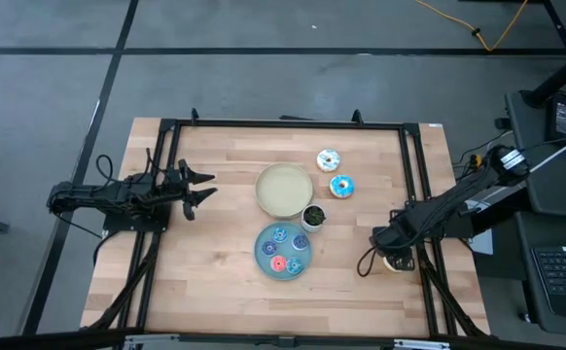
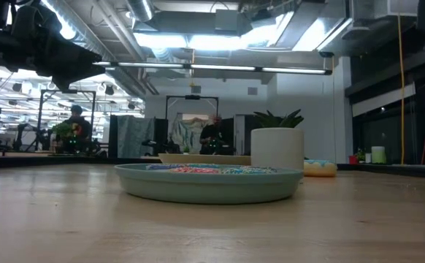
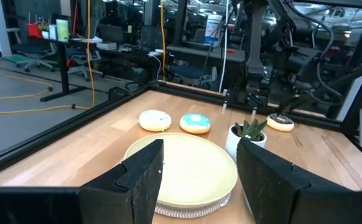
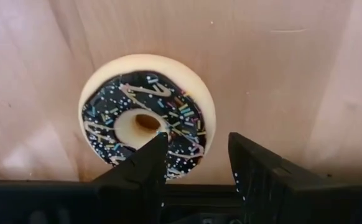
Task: Pick & Place donuts
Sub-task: Put the large black donut on the gray plate
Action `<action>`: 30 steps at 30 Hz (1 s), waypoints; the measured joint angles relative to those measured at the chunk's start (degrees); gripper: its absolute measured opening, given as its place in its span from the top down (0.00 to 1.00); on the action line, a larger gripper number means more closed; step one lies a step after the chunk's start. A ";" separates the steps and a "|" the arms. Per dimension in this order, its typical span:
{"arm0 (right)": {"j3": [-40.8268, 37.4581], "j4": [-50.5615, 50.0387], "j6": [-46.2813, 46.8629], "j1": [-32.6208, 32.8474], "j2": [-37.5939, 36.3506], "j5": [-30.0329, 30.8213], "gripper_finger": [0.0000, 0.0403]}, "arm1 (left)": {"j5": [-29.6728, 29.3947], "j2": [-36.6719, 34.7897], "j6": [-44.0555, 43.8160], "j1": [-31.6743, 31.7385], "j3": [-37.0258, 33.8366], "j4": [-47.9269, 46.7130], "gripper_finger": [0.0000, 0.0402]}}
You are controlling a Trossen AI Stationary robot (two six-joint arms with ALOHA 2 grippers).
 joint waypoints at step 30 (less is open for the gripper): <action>0.00 3.73 -0.98 0.00 5.24 -0.04 0.79 | 0.00 0.00 0.00 0.00 0.02 0.06 0.51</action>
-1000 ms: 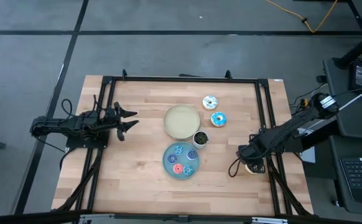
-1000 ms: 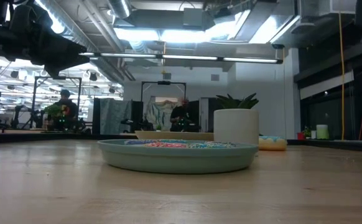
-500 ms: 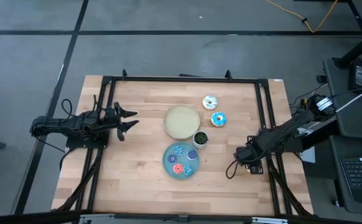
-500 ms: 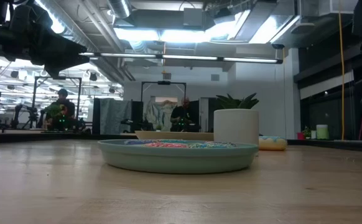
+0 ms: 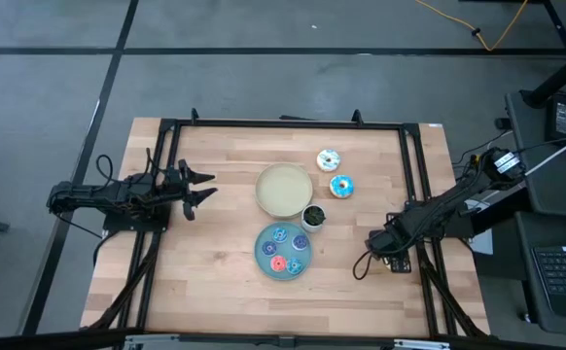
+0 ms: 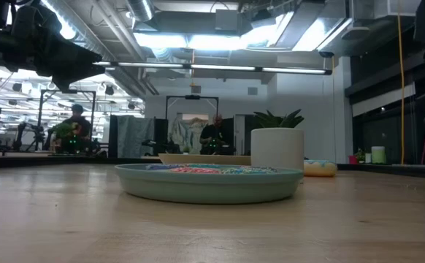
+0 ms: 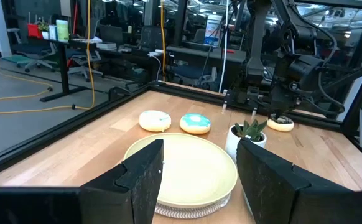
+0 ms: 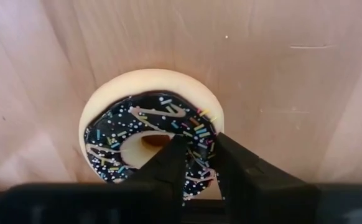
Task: Pick & Place donuts
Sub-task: Put the large black donut on the gray plate
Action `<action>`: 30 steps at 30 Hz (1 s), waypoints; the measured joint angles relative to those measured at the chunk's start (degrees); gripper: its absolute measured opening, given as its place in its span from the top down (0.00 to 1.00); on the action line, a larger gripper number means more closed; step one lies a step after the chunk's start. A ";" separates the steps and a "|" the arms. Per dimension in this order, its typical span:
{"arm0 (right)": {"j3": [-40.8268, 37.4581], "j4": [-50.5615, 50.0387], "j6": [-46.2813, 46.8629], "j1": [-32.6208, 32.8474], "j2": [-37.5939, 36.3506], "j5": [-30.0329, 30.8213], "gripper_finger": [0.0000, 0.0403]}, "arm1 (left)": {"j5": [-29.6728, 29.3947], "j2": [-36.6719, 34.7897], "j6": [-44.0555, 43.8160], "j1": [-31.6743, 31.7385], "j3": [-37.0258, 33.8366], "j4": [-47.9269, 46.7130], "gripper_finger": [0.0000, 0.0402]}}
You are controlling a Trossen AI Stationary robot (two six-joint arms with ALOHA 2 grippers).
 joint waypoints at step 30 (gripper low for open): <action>9.52 -5.41 2.71 -0.02 0.02 -1.73 0.87 | 0.00 0.01 0.00 -0.02 0.00 -0.02 0.51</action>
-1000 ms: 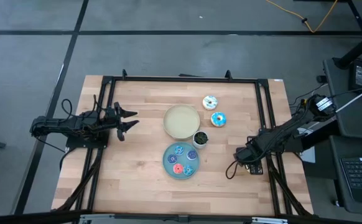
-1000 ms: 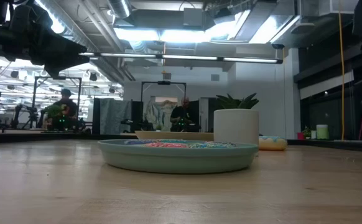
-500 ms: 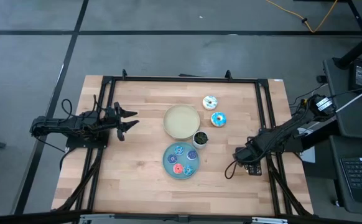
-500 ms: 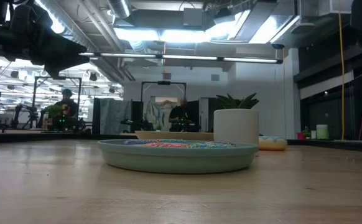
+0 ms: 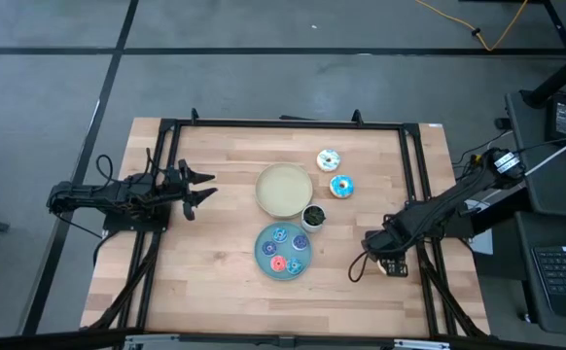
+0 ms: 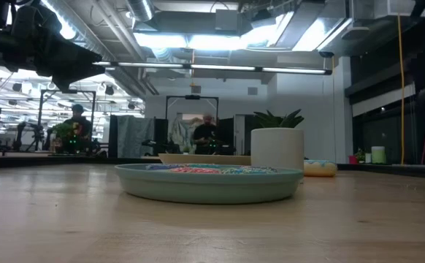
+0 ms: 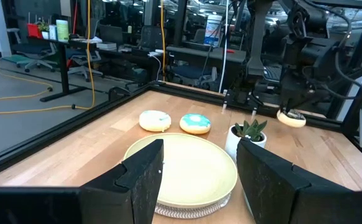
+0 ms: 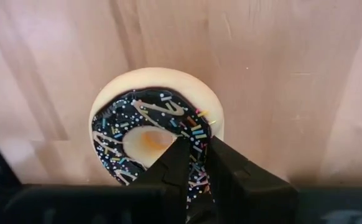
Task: Pick & Place donuts
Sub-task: Put the large black donut on the gray plate
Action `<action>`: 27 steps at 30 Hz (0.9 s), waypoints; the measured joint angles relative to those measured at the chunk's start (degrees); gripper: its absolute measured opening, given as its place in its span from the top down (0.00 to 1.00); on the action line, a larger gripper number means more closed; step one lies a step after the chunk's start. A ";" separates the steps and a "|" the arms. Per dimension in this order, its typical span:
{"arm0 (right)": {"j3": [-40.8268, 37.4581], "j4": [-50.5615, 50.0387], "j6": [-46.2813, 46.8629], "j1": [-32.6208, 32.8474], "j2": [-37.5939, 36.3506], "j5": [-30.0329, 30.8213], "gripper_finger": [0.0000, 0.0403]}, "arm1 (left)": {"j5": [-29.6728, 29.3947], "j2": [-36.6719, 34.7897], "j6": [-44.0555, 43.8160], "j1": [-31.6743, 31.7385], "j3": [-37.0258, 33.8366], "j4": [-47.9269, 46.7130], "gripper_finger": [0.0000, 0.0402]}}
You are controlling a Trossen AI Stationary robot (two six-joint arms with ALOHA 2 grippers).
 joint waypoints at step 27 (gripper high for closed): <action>21.36 -9.38 7.78 -0.01 0.00 -2.31 0.87 | 0.00 -0.01 0.00 0.02 -0.01 0.00 0.51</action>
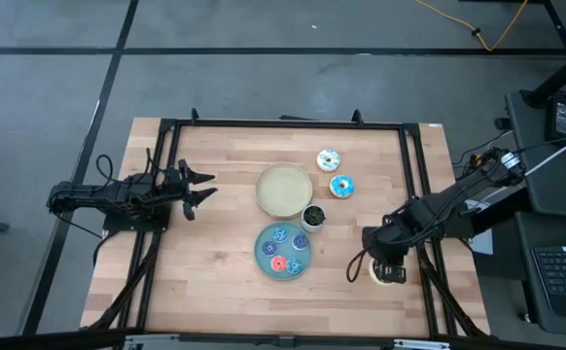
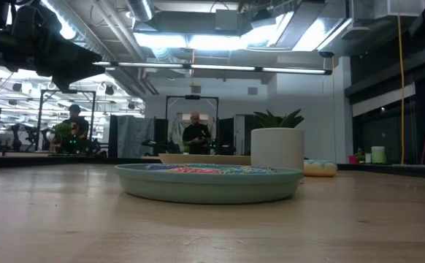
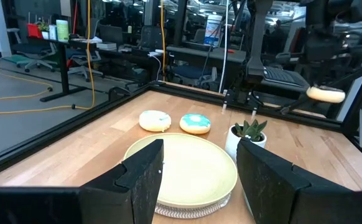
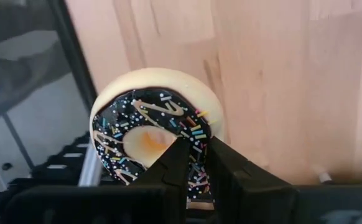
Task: Pick & Place donuts
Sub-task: Put the large black donut on the gray plate
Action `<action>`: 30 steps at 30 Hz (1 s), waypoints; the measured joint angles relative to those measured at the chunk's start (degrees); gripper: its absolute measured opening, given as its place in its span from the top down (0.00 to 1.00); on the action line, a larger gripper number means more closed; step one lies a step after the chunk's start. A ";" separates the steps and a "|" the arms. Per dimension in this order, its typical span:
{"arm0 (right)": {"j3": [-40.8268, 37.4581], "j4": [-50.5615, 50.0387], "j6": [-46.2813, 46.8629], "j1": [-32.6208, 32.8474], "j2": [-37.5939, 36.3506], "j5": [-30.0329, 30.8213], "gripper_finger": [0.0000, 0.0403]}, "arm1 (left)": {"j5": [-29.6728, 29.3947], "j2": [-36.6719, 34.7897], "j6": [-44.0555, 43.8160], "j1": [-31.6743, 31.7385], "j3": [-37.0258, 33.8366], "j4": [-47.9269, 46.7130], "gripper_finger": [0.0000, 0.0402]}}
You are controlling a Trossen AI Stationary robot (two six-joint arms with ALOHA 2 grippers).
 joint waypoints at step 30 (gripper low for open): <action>5.03 7.61 26.20 -3.10 0.04 -0.36 0.91 | -0.01 -0.01 0.00 0.00 0.00 0.00 0.51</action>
